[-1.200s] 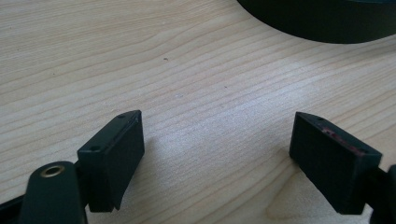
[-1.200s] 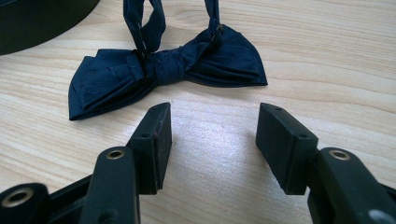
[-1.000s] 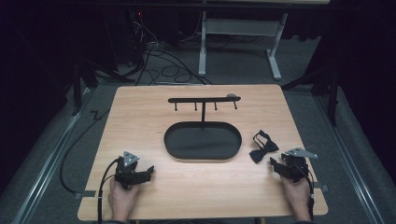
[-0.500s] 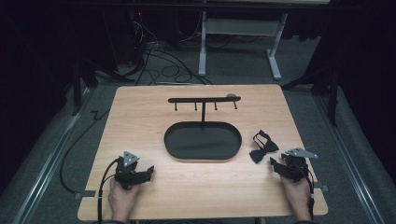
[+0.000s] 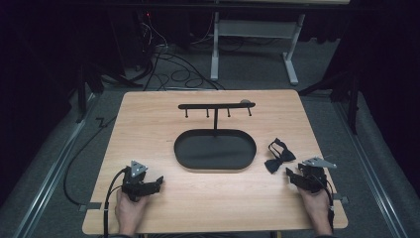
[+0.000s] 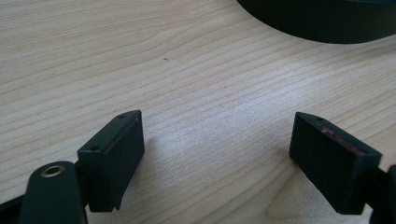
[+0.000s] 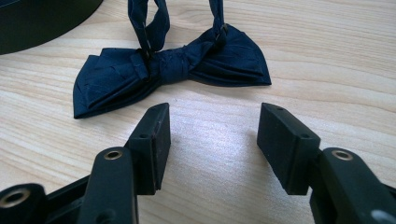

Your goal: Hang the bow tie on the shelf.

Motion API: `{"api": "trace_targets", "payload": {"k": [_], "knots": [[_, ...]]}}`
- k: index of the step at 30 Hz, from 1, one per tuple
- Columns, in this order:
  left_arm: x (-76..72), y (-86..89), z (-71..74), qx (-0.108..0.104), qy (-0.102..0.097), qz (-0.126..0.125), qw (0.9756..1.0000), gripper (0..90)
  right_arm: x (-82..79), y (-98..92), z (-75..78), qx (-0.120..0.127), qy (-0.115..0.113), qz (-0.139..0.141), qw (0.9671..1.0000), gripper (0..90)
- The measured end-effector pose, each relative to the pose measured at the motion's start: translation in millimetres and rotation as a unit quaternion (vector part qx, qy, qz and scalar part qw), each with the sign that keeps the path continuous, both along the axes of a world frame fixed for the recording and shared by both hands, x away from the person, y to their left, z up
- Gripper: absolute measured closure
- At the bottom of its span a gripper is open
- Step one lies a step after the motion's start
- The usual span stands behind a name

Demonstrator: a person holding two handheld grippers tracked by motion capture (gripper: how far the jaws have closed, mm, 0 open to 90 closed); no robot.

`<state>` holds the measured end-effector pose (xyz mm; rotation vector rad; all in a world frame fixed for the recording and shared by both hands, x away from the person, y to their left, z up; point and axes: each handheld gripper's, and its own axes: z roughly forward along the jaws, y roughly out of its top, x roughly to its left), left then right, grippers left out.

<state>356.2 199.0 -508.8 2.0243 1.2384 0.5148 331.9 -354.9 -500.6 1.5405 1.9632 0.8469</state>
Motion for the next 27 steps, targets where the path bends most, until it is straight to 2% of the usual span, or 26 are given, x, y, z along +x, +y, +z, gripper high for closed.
{"api": "trace_targets", "payload": {"k": [14,27], "knots": [[0.0,0.0,0.0,0.0,0.0,0.0,1.0,18.4,-1.5,0.6,0.0,-0.002,-0.001,-0.001,1.0,47.8],[0.0,0.0,0.0,0.0,0.0,0.0,1.0,18.4,-14.3,-1.6,6.0,0.026,-0.019,-0.014,0.9994,51.7]]}}
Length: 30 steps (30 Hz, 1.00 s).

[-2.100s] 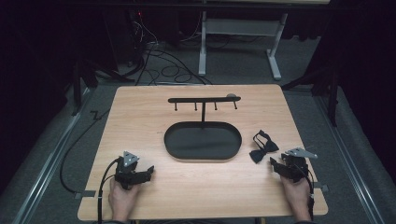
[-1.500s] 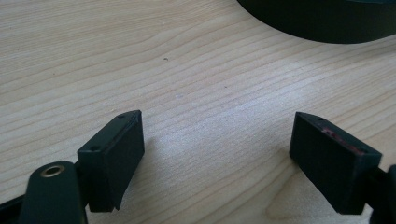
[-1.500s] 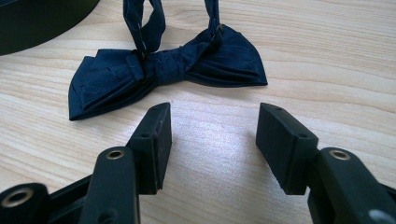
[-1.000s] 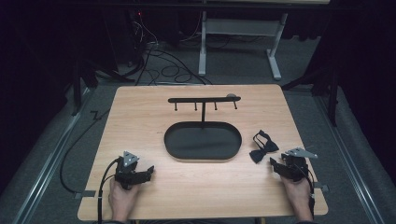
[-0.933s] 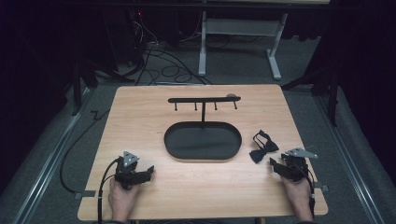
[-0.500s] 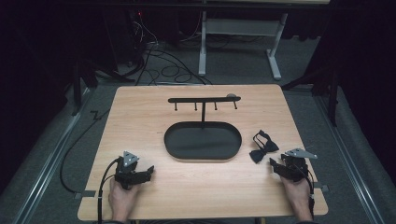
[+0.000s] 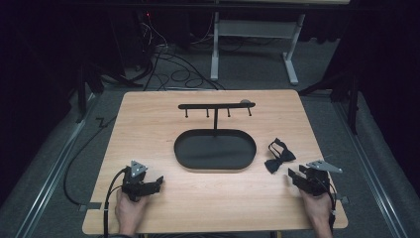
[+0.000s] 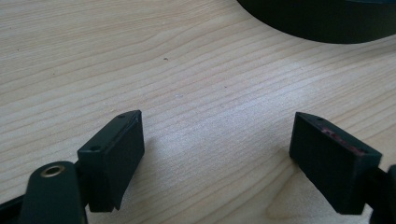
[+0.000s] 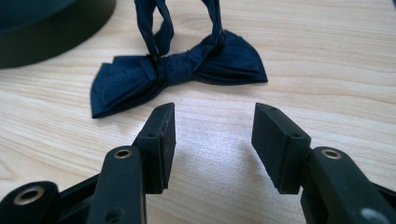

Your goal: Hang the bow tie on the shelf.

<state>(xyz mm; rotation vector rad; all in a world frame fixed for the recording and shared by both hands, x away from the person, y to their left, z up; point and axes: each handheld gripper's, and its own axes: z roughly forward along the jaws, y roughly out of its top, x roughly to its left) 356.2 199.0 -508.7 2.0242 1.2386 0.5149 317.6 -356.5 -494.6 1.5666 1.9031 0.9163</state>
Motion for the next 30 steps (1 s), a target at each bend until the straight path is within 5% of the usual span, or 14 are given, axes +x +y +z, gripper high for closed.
{"api": "trace_targets", "payload": {"k": [11,30], "knots": [[0.0,0.0,0.0,0.0,0.0,0.0,1.0,18.4,-6.6,0.8,14.6,0.02,-0.021,0.002,0.9996,52.8],[0.0,0.0,0.0,0.0,0.0,0.0,1.0,18.4,15.2,9.3,38.3,0.024,-0.032,0.017,0.9991,57.1]]}}
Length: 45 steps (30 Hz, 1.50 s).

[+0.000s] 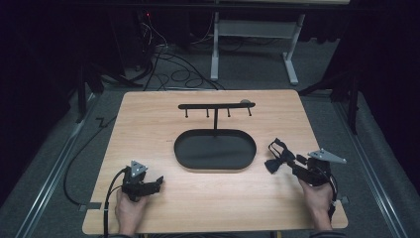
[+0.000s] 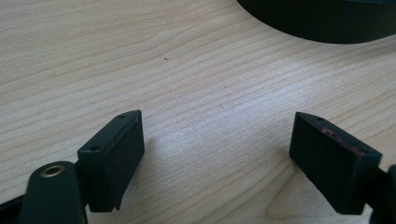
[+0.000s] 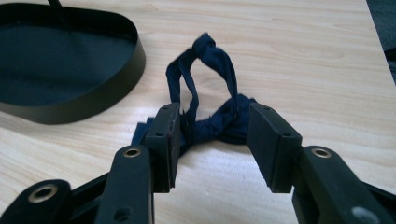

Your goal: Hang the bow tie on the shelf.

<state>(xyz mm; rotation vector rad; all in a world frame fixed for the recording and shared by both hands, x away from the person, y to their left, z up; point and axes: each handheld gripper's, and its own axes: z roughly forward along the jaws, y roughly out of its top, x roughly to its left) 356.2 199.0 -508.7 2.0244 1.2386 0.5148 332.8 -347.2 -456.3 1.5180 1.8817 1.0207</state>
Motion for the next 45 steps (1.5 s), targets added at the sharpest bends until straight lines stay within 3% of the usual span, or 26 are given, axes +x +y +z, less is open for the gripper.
{"api": "trace_targets", "payload": {"k": [21,31,45], "knots": [[0.0,0.0,0.0,0.0,0.0,0.0,1.0,18.4,40.4,-0.4,21.5,0.014,0.01,0.005,0.9998,58.4],[0.0,0.0,0.0,0.0,0.0,0.0,1.0,18.4,57.4,4.4,19.3,0.019,0.024,0.016,0.9994,58.6],[0.0,0.0,0.0,0.0,0.0,0.0,1.0,18.4,75.8,0.6,6.3,0.027,0.06,0.007,0.9978,61.7]]}}
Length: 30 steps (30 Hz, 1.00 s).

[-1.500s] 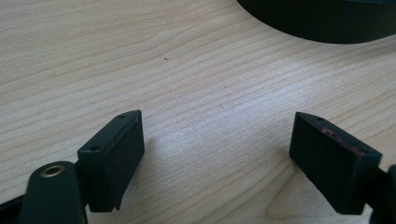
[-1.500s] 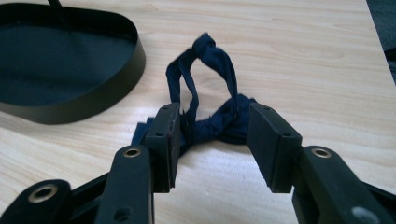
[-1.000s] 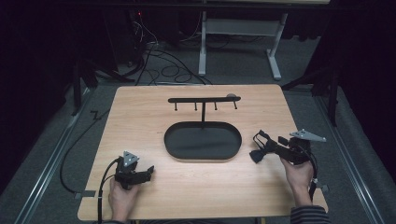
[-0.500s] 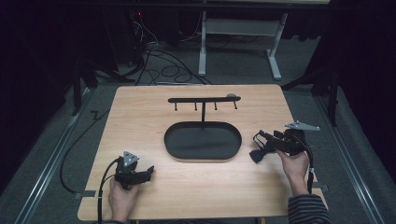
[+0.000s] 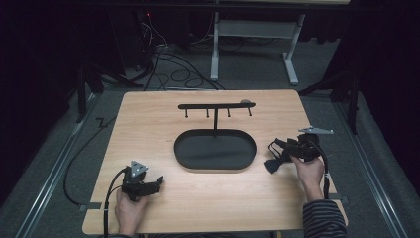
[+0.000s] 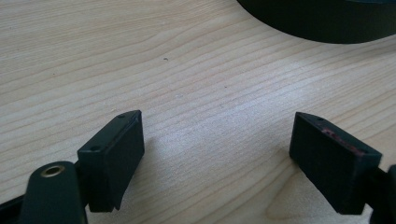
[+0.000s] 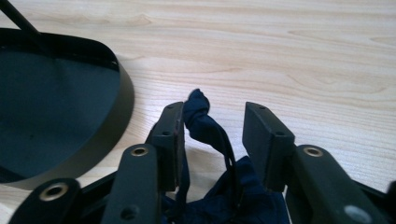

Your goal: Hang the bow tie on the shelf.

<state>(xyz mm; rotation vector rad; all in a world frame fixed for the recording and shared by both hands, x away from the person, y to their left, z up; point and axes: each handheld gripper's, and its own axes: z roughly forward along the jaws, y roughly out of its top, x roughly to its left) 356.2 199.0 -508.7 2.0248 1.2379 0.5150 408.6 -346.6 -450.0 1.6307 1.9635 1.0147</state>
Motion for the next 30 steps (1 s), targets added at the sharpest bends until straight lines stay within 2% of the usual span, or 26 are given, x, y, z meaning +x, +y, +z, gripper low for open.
{"api": "trace_targets", "payload": {"k": [6,16,30], "knots": [[0.0,-0.1,0.0,0.0,0.0,0.0,1.0,18.4,4.5,-0.7,-5.3,0.007,0.007,0.005,0.9999,62.3],[0.0,-0.1,0.0,0.001,0.0,0.0,1.0,18.4,9.8,3.0,-10.7,0.005,0.014,0.012,0.9998,63.5],[0.0,-0.1,0.0,0.001,0.0,0.0,1.0,18.4,12.7,3.3,-14.8,0.004,0.028,0.03,0.9991,77.4]]}}
